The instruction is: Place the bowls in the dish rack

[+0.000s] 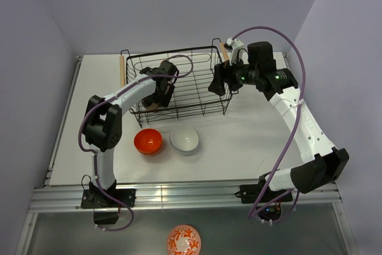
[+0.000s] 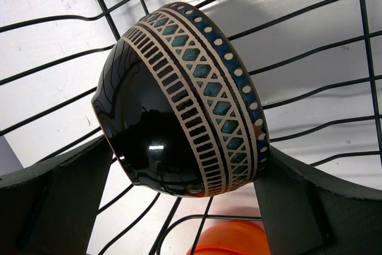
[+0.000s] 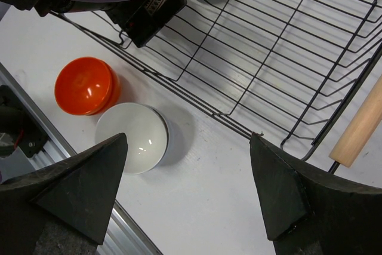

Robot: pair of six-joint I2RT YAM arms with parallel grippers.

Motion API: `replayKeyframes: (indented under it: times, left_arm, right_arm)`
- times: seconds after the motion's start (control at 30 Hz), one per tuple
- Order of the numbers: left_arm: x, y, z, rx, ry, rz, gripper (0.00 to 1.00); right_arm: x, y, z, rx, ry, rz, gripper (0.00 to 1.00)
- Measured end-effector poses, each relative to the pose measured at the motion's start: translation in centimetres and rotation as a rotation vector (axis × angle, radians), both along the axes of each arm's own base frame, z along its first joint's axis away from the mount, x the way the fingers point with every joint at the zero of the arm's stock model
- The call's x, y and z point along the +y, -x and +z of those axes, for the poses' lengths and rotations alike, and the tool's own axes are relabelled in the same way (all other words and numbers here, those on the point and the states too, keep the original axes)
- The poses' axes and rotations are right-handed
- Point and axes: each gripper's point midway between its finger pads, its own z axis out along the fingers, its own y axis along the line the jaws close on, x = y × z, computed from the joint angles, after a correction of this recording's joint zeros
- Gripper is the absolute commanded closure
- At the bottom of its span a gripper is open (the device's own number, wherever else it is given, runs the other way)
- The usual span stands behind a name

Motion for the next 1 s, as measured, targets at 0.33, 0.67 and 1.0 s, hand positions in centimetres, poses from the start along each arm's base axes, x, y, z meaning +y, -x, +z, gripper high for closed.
replayKeyframes:
  times: [0.33, 0.67, 1.0]
  left_arm:
    - [-0.4, 0.2, 0.3, -0.019, -0.039, -0.021, 0.01]
    - [-1.6, 0.9, 0.4, -0.016, -0.055, -0.063, 0.00]
    - [-0.5, 0.7, 0.2, 0.007, -0.049, -0.040, 0.00]
  right_arm:
    - [0.0, 0.0, 0.0, -0.004, 0.003, 0.003, 0.09]
    - [0.0, 0.0, 0.0, -0.014, 0.011, 0.014, 0.09]
    - [0.0, 0.0, 0.0, -0.020, 0.015, 0.022, 0.09]
